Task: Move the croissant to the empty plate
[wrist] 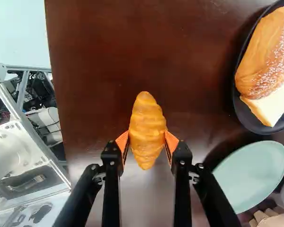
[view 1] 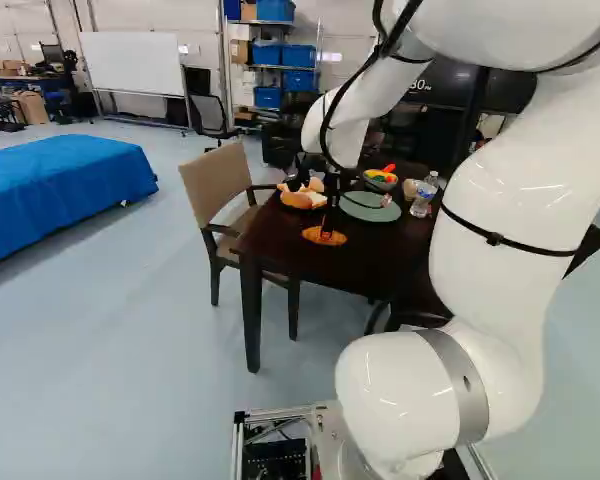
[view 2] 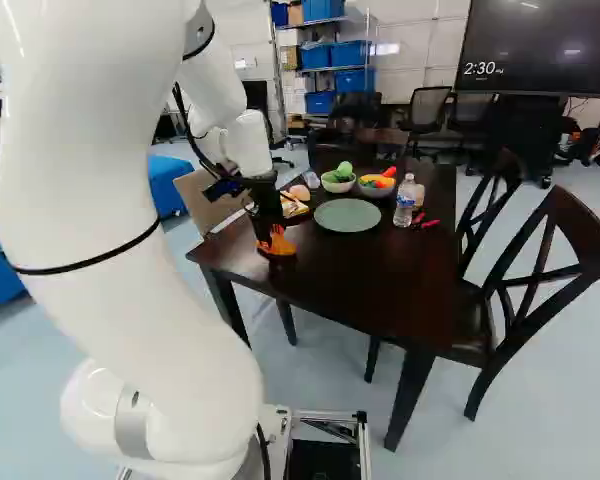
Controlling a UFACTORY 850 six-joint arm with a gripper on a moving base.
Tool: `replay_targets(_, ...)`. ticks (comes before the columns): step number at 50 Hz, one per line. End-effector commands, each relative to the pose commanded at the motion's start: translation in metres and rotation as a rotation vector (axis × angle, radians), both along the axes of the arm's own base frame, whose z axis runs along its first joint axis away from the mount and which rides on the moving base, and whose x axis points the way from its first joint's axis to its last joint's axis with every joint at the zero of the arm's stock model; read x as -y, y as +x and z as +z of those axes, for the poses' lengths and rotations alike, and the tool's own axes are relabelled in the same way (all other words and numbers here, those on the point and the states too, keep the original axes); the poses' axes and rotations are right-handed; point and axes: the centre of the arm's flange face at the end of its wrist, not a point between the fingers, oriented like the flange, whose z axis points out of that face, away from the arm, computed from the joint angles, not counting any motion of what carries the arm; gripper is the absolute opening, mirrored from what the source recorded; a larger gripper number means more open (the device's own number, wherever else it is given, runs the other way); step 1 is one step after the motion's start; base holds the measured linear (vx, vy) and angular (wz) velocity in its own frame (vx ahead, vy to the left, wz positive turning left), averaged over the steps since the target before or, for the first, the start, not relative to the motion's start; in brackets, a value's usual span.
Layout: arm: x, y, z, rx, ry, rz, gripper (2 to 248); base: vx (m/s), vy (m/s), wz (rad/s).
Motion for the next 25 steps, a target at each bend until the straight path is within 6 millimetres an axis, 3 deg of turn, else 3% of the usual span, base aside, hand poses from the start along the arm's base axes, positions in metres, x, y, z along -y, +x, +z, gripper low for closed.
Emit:
replay_targets(10, 0.0, -0.001, 0.001, 0.003, 0.0, 0.0, 119, 0.0, 0.0, 0.0)
replay_targets(25, 0.003, -0.009, 0.02, 0.041, 0.0, -0.007, 119, 0.0, 0.0, 0.0)
